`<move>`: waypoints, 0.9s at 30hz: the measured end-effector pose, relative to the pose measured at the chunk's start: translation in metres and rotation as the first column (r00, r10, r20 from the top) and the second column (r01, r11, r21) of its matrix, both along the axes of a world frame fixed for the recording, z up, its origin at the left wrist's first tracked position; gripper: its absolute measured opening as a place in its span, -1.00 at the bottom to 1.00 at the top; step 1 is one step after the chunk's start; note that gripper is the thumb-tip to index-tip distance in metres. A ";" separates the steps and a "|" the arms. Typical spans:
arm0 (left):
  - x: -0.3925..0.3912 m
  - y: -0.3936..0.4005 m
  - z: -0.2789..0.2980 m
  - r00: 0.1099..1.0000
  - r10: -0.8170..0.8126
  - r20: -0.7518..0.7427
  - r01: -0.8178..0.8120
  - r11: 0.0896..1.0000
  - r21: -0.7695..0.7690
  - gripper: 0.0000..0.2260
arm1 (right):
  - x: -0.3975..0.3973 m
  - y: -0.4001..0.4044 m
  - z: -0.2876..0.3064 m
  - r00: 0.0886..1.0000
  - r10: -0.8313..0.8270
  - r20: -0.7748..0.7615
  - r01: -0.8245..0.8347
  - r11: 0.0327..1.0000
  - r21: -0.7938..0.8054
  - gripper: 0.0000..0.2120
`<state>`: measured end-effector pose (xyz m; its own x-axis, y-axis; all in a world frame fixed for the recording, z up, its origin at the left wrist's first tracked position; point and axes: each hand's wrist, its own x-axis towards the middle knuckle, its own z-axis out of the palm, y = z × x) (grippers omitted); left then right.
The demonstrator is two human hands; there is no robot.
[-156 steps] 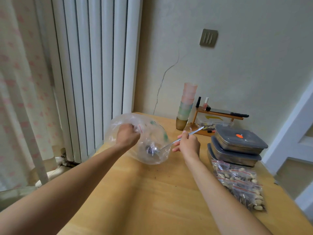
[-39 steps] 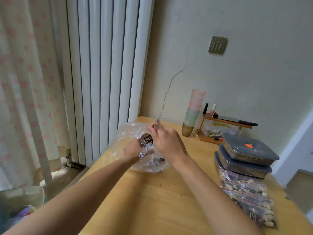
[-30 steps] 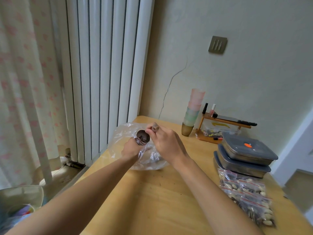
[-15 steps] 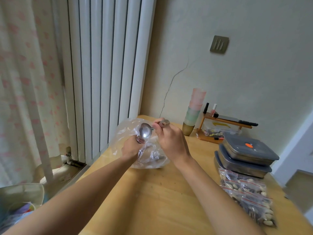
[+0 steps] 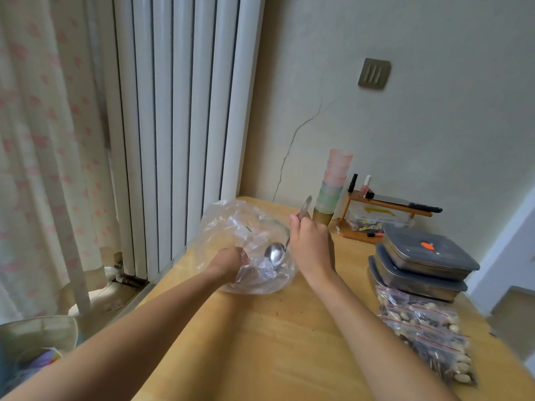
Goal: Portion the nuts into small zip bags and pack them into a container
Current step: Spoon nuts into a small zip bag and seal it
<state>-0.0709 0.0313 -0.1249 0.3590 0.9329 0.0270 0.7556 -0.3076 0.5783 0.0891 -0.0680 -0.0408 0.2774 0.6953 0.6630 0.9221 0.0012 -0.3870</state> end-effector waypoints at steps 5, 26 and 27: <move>0.013 -0.005 -0.007 0.989 0.032 -0.145 -0.036 0.999 -0.030 -0.71 | 0.013 -0.006 -0.013 0.996 -0.081 -0.026 0.079 0.992 -0.094 -0.63; 0.041 0.028 -0.027 0.967 0.255 0.002 -0.246 0.938 -0.245 -0.66 | 0.036 -0.017 -0.030 0.993 -0.092 -0.076 0.090 0.996 -0.029 -0.57; 0.041 0.033 -0.030 0.975 0.221 -0.009 -0.217 0.946 -0.243 -0.66 | 0.035 -0.016 -0.030 0.993 -0.079 -0.086 0.078 0.997 -0.010 -0.58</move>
